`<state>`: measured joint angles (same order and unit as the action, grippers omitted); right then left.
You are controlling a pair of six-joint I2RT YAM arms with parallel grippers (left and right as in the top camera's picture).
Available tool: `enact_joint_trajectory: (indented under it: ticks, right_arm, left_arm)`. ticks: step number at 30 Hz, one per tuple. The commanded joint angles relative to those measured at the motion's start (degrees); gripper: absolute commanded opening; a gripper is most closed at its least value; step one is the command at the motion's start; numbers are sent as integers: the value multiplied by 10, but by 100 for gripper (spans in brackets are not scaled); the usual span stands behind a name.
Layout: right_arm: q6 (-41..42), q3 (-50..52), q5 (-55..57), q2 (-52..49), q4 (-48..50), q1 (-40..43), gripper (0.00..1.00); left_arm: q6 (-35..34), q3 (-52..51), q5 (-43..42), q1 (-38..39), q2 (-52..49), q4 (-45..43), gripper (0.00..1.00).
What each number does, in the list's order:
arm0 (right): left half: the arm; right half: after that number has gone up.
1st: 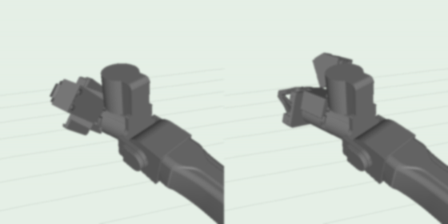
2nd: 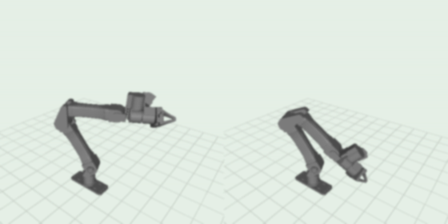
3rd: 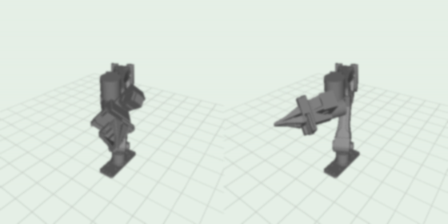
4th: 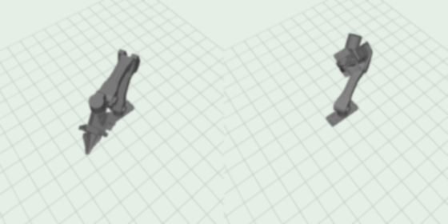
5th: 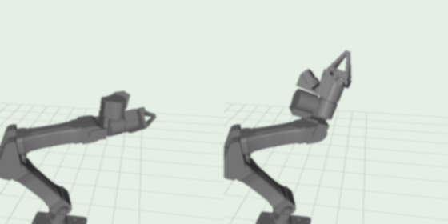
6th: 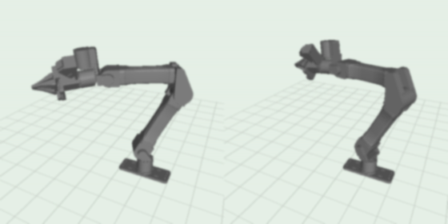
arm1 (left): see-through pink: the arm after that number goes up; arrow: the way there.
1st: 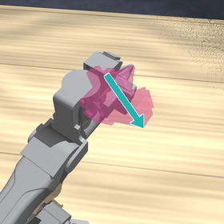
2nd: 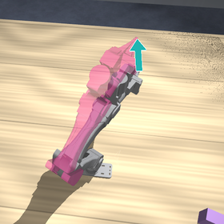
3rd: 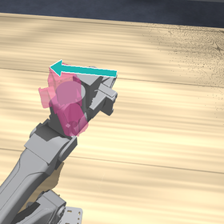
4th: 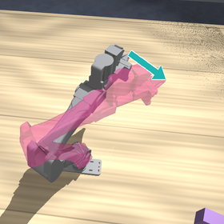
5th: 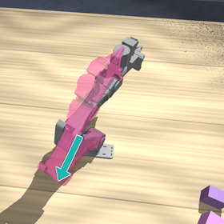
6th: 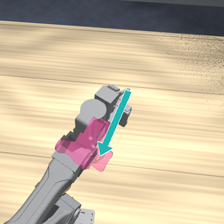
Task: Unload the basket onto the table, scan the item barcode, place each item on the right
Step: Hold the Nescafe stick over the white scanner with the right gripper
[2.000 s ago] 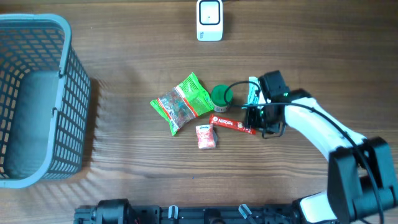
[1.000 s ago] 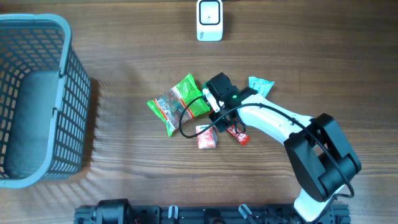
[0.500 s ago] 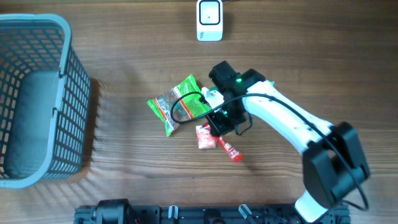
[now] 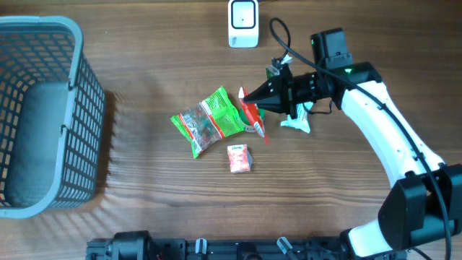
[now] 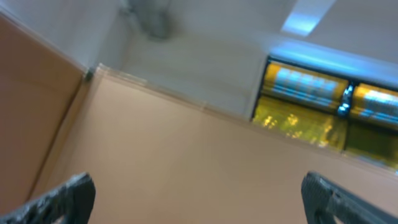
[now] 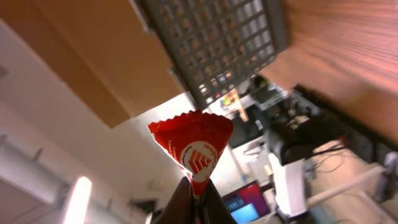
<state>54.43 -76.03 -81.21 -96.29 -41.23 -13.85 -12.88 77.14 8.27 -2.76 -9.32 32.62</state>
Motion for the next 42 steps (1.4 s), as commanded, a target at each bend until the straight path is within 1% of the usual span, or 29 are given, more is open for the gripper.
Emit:
enact_joint_trajectory:
  ticks: [1, 2, 3, 4, 5, 6, 7, 8, 9, 10, 11, 12, 13, 14, 15, 17, 19, 21, 23, 24, 26, 27, 29, 30, 33, 37, 39, 42]
  right_arm:
    - [60, -3, -92, 8, 30, 16, 4]
    - [57, -3, -84, 7, 59, 23, 4]
    - [45, -3, -66, 7, 111, 29, 4]
    - [2, -3, -50, 7, 192, 33, 4]
    - [-19, -3, -41, 7, 318, 36, 4]
    - [-13, -4, -30, 7, 400, 36, 5]
    - [8, -4, 5, 7, 506, 37, 5]
    - [10, -4, 42, 7, 545, 39, 4]
    - [-7, -4, 84, 7, 554, 40, 4]
    - [-54, -4, 151, 7, 537, 40, 5]
    - [-85, -4, 210, 7, 507, 40, 5]
    - [-130, -5, 313, 7, 459, 38, 5]
    - [-171, -6, 415, 7, 428, 35, 5]
    - [-193, -6, 475, 7, 419, 32, 5]
    - [-220, -7, 560, 6, 422, 26, 5]
    - [-257, -12, 690, -2, 444, 9, 5]
    - [-277, -32, 788, -39, 466, -11, 5]
    - [-277, -74, 840, -94, 474, -23, 5]
    - [-268, -154, 853, -165, 456, -27, 5]
    - [-251, -204, 864, -204, 440, -28, 5]
    - [-219, -319, 876, -290, 414, -30, 4]
    - [-198, -378, 880, -333, 400, -30, 4]
    - [-146, -443, 883, -394, 399, -30, 5]
    - [-118, -461, 880, -417, 401, -30, 4]
    - [-59, -464, 886, -451, 433, -36, 5]
    - [-9, -464, 938, -473, 437, -57, 5]
    - [32, -464, 954, -485, 444, -66, 5]
    - [44, -464, 995, -494, 439, -68, 5]
  left_arm:
    - [-13, -11, 48, -4, 3, 69, 100]
    - [-12, -16, 42, -4, 3, 82, 100]
    - [-12, -27, 26, -4, 3, 89, 100]
    - [-8, -44, -4, -4, 3, 89, 100]
    - [-7, -73, -36, -4, 3, 79, 100]
    - [2, -104, -53, -4, 3, 65, 100]
    - [21, -148, -86, -3, 3, 39, 100]
    - [22, -195, -118, -3, 3, 7, 100]
    - [22, -219, -138, -3, 3, -11, 100]
    - [21, -257, -170, -3, 3, -39, 100]
    - [20, -287, -191, -3, 3, -62, 100]
    - [18, -314, -196, -3, 3, -74, 100]
    - [18, -331, -196, -3, 3, -74, 100]
    - [18, -339, -196, -3, 3, -69, 100]
    - [18, -341, -195, -3, 3, -45, 100]
    - [18, -341, -188, -3, 3, -14, 100]
    - [18, -341, -187, -3, 3, 12, 100]
    - [18, -341, -187, -3, 3, 20, 100]
    - [18, -341, -174, -3, 3, 20, 100]
    - [18, -341, -159, -3, 3, 23, 100]
    - [18, -341, -102, -3, 3, 50, 100]
    - [18, -341, -92, -3, 3, 59, 100]
    - [21, -342, -92, -3, 3, 58, 100]
    - [21, -342, -92, -3, 3, 58, 100]
    - [20, -342, -92, -3, 3, 58, 100]
    - [20, -342, -92, -3, 3, 58, 100]
    - [20, -342, -92, -3, 3, 59, 100]
    - [20, -342, -92, -3, 3, 68, 100]
